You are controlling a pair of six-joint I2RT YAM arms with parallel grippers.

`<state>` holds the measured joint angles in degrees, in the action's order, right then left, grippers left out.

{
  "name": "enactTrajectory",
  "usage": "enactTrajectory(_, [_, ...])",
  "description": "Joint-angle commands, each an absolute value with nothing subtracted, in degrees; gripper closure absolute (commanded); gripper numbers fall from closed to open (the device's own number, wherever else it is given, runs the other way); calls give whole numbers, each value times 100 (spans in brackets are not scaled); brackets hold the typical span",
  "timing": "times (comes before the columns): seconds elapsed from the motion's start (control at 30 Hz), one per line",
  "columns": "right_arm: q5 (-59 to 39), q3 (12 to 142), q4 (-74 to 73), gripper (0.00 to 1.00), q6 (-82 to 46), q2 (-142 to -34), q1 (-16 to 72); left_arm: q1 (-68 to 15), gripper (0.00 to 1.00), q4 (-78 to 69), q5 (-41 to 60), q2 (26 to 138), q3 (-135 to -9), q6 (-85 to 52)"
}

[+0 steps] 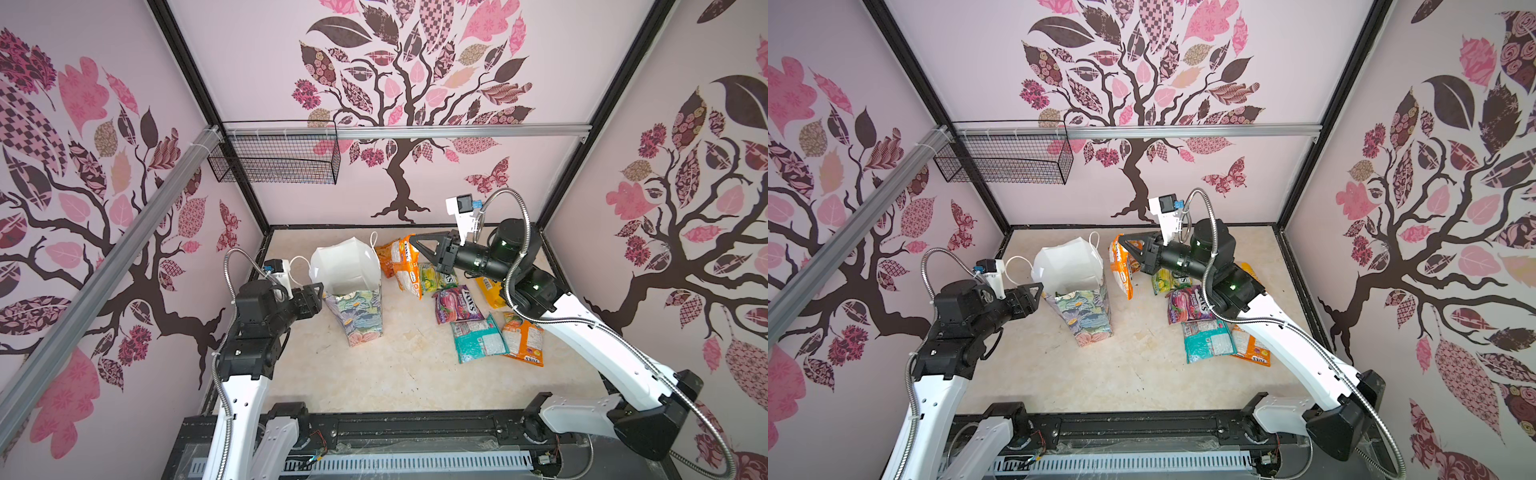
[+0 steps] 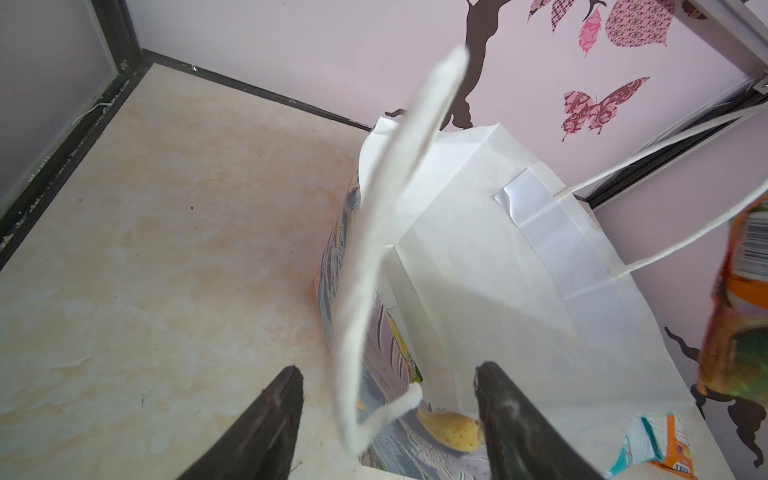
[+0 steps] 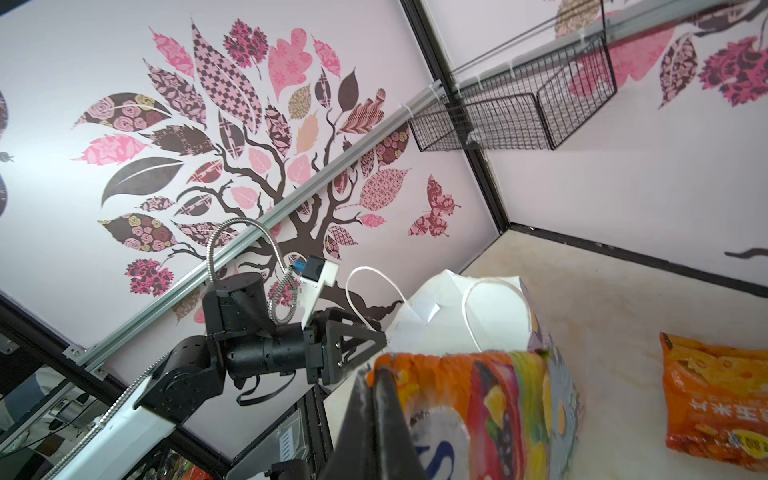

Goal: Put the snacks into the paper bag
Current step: 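Lift the orange packet with the right gripper and carry it toward the bag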

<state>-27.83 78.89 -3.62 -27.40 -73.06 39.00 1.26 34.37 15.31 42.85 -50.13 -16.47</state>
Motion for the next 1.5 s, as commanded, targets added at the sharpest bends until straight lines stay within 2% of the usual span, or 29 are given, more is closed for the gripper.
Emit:
enactTrajectory(0.0, [-2715, 8501, -373, 100, -2473, -7484, 4064, 155, 30, 3371, 1573, 4243, -5037, -1600])
enactTrajectory(1.03, [-3051, 10582, -110, 100, -2426, -8825, 4850, 157, 30, 3375, 1597, 4253, -5048, -1624])
enactTrajectory(1.47, [-3075, 11440, 280, 100, -2452, -9771, 4909, 150, 30, 3367, 1591, 4251, -5042, -1620])
